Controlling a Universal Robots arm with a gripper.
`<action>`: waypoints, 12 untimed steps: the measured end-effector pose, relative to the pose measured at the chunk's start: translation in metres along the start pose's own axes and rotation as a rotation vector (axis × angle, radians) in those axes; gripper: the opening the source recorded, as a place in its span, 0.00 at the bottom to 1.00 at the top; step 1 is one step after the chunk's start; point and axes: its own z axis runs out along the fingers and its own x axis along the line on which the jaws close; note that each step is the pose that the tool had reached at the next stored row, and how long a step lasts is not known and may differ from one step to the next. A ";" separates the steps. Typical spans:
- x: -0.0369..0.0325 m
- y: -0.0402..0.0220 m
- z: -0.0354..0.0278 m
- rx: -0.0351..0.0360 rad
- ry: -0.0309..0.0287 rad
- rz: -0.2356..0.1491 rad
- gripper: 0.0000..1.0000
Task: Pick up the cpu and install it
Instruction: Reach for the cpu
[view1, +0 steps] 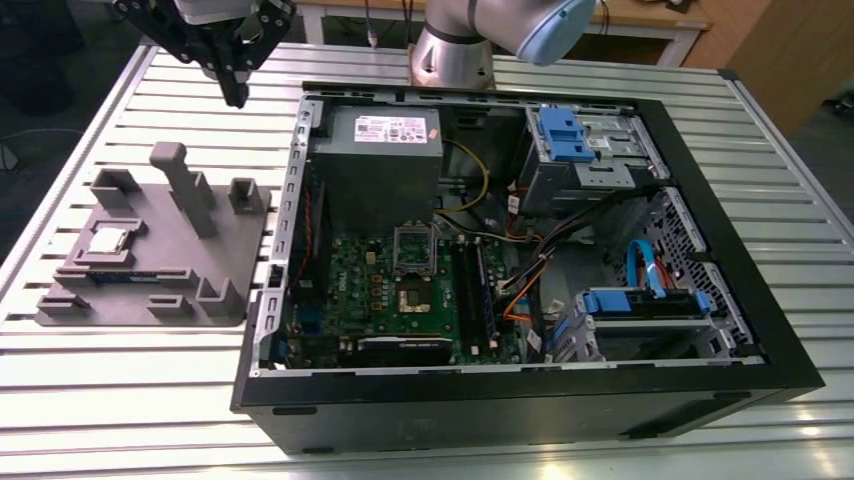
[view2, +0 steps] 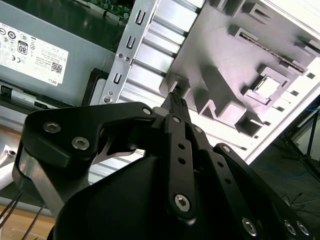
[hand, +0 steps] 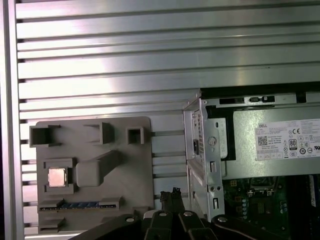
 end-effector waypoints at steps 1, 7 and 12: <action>0.0006 0.0000 0.0000 0.0000 0.0000 0.000 0.10; 0.0025 -0.0002 0.0001 0.0000 0.0002 0.000 0.10; 0.0033 -0.0003 0.0002 0.0000 0.0003 0.000 0.10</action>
